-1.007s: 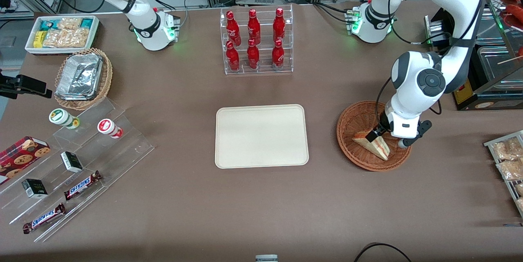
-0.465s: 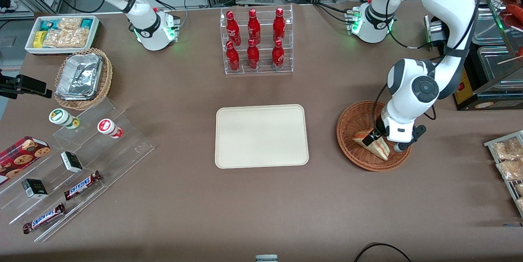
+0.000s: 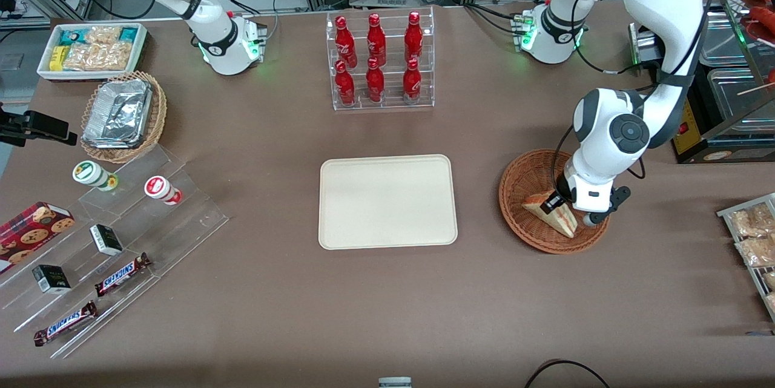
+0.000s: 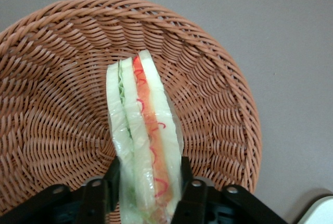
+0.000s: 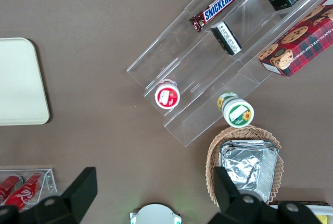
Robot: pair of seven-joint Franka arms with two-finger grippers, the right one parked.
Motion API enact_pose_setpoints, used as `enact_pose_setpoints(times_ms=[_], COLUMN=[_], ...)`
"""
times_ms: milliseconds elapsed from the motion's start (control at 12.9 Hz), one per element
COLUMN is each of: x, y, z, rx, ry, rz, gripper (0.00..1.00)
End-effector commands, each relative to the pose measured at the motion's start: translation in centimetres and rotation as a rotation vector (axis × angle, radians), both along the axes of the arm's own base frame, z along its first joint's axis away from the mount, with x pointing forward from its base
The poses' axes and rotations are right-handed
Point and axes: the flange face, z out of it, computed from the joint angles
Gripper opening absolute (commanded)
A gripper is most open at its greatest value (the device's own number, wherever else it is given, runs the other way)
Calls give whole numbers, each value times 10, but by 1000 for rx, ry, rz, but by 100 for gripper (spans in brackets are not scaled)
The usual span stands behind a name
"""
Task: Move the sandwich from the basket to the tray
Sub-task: 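Close the left gripper on the wrapped sandwich and lift it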
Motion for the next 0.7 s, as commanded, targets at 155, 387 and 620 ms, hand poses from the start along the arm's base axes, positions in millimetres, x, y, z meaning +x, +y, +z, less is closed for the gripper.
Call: enact_pose_setpoints(times_ms=[155, 387, 620], x=[7, 16, 28], y=[-8, -17, -58], z=[27, 77, 132], rx=[5, 49, 70], ry=[-12, 43, 92], rz=[-3, -34, -90], gripper=[0, 0, 0])
